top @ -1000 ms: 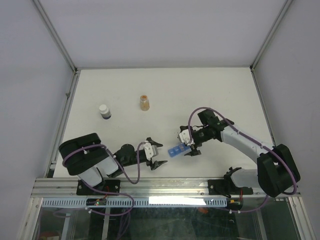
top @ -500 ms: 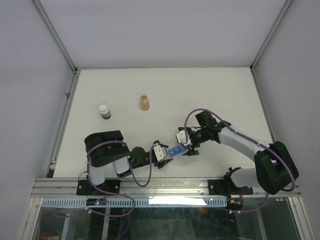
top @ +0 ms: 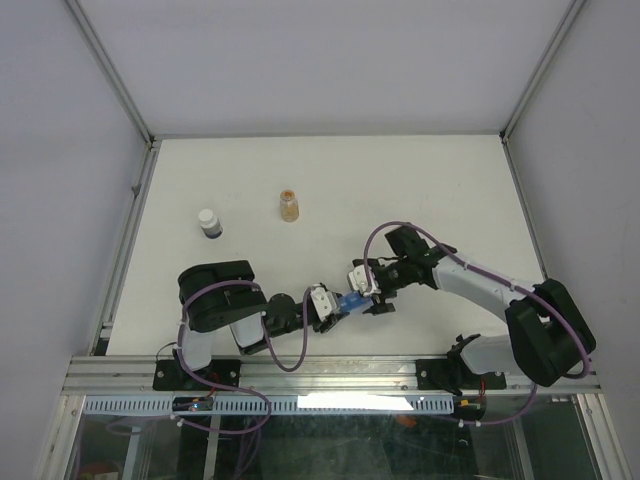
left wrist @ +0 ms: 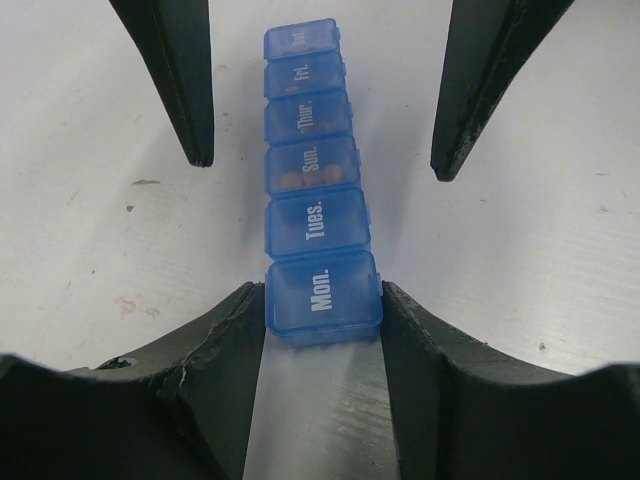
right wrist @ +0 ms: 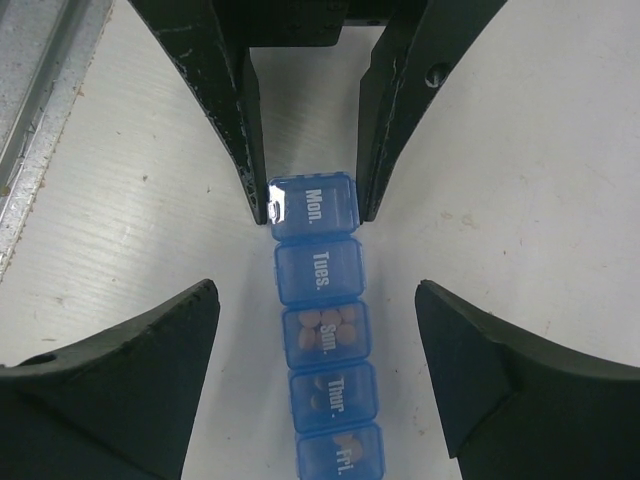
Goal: Sort the pills into containers
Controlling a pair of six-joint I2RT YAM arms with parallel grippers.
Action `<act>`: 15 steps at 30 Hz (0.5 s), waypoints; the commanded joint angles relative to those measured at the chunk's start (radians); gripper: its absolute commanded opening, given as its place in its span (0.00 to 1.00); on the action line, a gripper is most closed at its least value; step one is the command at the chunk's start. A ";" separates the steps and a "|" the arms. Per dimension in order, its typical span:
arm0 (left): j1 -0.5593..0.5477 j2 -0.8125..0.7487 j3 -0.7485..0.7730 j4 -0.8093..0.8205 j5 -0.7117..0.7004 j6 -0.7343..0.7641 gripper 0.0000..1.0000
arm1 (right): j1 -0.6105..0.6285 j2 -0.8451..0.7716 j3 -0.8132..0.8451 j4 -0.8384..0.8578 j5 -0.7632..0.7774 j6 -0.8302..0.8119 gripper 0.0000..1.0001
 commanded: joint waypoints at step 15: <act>-0.013 0.062 -0.007 0.203 0.022 -0.012 0.28 | 0.067 0.066 -0.018 0.121 0.108 0.058 0.73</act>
